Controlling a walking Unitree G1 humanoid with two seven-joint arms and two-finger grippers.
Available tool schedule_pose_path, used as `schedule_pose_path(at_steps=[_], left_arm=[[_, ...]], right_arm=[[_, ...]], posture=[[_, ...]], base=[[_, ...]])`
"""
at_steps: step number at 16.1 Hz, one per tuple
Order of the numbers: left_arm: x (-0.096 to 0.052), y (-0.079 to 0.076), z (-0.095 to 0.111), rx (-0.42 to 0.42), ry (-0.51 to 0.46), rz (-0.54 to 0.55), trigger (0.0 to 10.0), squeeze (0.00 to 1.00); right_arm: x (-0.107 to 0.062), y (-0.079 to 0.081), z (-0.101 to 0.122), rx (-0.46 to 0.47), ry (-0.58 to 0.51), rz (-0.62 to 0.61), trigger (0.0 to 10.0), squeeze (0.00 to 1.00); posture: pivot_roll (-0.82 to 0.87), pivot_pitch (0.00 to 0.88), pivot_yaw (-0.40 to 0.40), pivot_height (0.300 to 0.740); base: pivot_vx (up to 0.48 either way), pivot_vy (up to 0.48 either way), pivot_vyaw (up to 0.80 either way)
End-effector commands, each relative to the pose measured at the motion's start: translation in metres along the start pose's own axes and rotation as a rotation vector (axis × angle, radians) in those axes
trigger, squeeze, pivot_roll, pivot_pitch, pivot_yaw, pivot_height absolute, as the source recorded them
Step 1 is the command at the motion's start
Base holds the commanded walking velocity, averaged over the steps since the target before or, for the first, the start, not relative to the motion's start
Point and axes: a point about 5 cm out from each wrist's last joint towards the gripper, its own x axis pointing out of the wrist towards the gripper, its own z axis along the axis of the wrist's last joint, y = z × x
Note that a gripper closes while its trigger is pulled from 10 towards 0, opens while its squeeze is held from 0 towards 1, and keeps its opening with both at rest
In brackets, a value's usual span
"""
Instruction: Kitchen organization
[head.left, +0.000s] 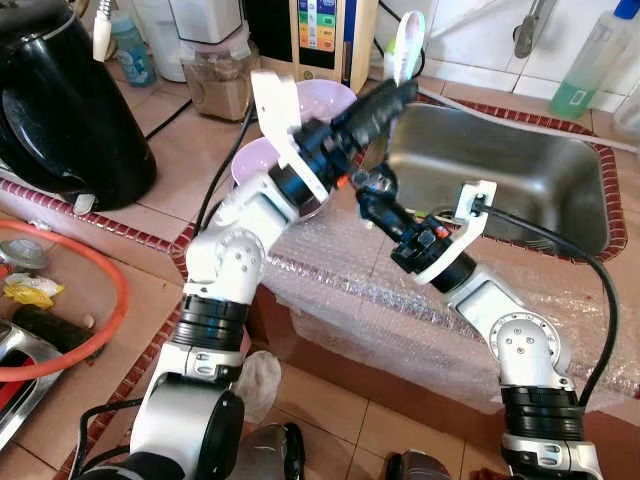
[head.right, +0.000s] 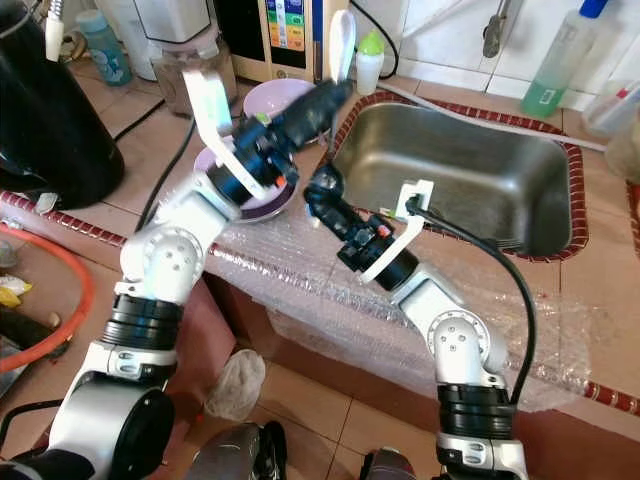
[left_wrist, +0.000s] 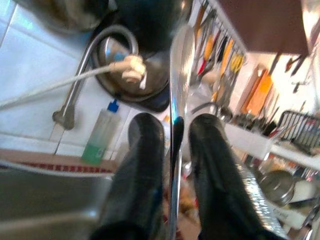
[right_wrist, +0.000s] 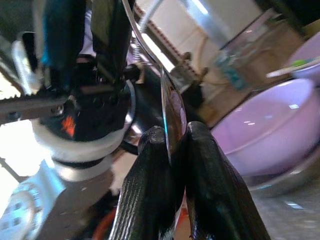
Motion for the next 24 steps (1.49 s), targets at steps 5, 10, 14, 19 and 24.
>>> schedule_pose_path(at_steps=[5,10,14,19,24], left_arm=[[-0.006,0.01,0.002,0.169,0.095,0.041,10.0,1.0],[-0.029,0.014,-0.007,0.263,0.185,0.149,10.0,1.0],[-0.044,0.005,-0.013,0.359,0.295,0.129,10.0,1.0],[-0.062,-0.002,-0.036,0.402,0.473,0.113,10.0,1.0],[-0.074,-0.006,-0.038,0.371,0.426,0.251,10.0,0.0]], right_arm=[[0.0,-0.032,0.017,-0.174,-0.046,-0.255,0.0,0.0],[-0.012,-0.076,0.026,-0.336,0.015,-0.647,0.0,0.0],[-0.012,-0.099,0.035,-0.457,0.083,-0.837,0.0,0.0],[-0.005,-0.111,0.037,-0.544,0.152,-0.996,0.0,0.0],[-0.008,-0.113,0.036,-0.649,0.156,-1.004,0.0,0.0]], posture=[[-0.06,0.037,0.062,0.74],[-0.05,0.032,0.062,0.74],[-0.04,0.029,0.055,0.74],[-0.02,0.035,0.046,0.74],[0.0,0.059,0.04,0.74]], base=[[0.0,0.0,0.0],[0.0,0.0,0.0],[0.0,0.0,0.0],[0.0,0.0,0.0],[0.0,0.0,0.0]])
